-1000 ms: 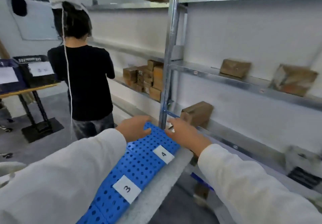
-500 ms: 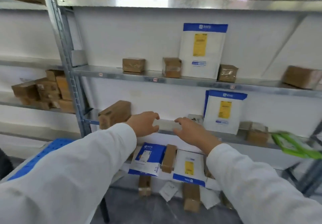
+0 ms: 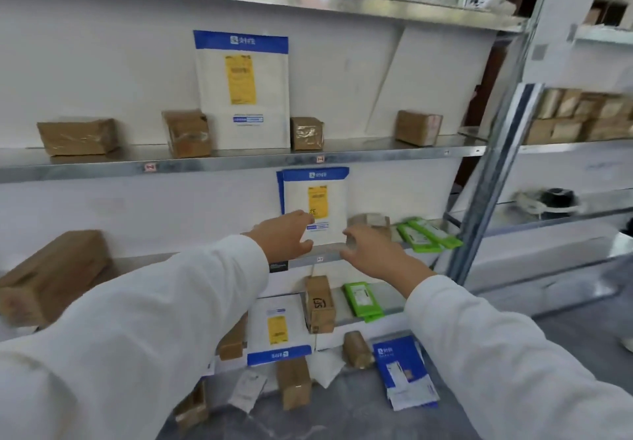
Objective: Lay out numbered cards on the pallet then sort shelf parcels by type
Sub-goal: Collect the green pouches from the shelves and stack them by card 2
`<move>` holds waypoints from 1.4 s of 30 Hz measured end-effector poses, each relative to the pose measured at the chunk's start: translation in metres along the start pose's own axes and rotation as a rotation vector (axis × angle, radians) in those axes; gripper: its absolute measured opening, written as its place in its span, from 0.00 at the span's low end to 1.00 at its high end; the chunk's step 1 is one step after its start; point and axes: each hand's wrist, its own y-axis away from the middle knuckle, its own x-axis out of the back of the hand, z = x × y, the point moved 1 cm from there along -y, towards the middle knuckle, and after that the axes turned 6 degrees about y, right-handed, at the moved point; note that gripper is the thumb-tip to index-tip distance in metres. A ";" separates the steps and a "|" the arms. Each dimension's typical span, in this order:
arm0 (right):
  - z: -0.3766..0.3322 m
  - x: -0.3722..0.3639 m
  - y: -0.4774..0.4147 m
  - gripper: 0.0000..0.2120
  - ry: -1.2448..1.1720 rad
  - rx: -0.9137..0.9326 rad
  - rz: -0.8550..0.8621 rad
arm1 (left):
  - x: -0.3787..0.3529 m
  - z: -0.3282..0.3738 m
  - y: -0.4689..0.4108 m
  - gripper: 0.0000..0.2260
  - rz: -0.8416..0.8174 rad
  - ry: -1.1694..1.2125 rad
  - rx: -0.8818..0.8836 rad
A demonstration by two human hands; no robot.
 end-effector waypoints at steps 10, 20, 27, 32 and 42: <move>0.086 0.016 -0.051 0.21 0.077 -0.181 0.020 | -0.018 0.024 -0.124 0.20 -0.085 0.050 -0.211; 0.151 0.002 -0.103 0.23 0.043 -0.418 -0.022 | -0.070 0.034 -0.226 0.18 -0.179 0.013 -0.309; 0.197 -0.005 -0.119 0.23 -0.008 -0.458 -0.025 | -0.104 0.065 -0.264 0.18 -0.257 0.048 -0.331; 0.239 0.001 -0.126 0.20 -0.023 -0.477 -0.020 | -0.120 0.095 -0.292 0.18 -0.259 0.059 -0.359; 0.343 0.024 -0.168 0.22 -0.024 -0.358 0.020 | -0.143 0.167 -0.359 0.20 -0.158 0.085 -0.283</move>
